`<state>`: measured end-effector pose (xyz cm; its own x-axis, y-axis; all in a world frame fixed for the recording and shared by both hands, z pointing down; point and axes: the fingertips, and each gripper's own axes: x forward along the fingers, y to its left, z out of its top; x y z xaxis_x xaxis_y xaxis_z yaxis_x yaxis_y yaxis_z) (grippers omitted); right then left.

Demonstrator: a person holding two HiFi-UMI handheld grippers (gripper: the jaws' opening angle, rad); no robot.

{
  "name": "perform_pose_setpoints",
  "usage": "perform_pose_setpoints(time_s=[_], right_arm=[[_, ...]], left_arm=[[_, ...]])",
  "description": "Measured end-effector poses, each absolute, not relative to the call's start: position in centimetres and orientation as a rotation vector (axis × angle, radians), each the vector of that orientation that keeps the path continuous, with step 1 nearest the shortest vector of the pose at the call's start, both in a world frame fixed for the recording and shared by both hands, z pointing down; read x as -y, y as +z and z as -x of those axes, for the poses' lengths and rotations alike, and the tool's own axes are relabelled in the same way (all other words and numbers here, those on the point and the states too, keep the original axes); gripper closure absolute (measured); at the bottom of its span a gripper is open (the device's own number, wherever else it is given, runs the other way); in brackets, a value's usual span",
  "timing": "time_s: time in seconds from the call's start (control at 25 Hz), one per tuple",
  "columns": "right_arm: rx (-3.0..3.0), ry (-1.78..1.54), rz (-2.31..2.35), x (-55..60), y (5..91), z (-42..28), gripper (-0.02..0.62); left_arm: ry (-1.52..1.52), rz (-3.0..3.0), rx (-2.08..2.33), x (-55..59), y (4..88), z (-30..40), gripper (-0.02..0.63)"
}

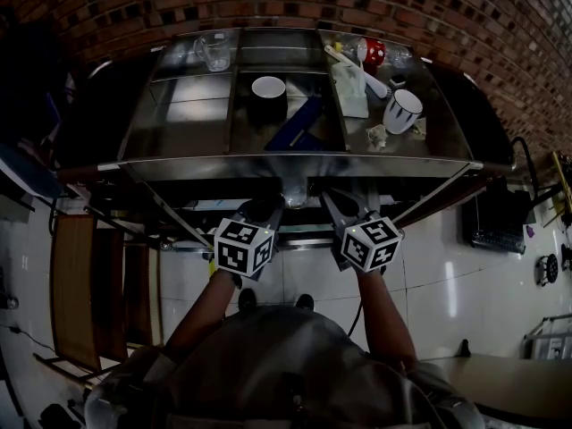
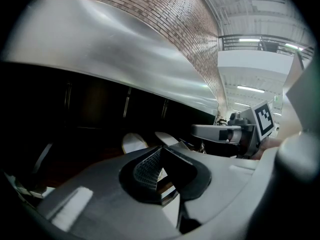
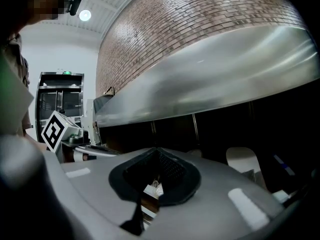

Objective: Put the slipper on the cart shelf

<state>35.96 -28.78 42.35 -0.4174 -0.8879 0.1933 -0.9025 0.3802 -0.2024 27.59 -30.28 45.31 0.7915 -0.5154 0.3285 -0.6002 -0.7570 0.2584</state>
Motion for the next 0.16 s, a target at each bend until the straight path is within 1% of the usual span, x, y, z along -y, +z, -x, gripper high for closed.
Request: perform_pose_setpoints(time_s=[0.16], right_arm=[[2.568,0.43,-1.662,28.83,42.28,-35.86,0.592]], left_arm=[[0.335,-2.63,0.851,30.3,45.28,-27.49,0.598]])
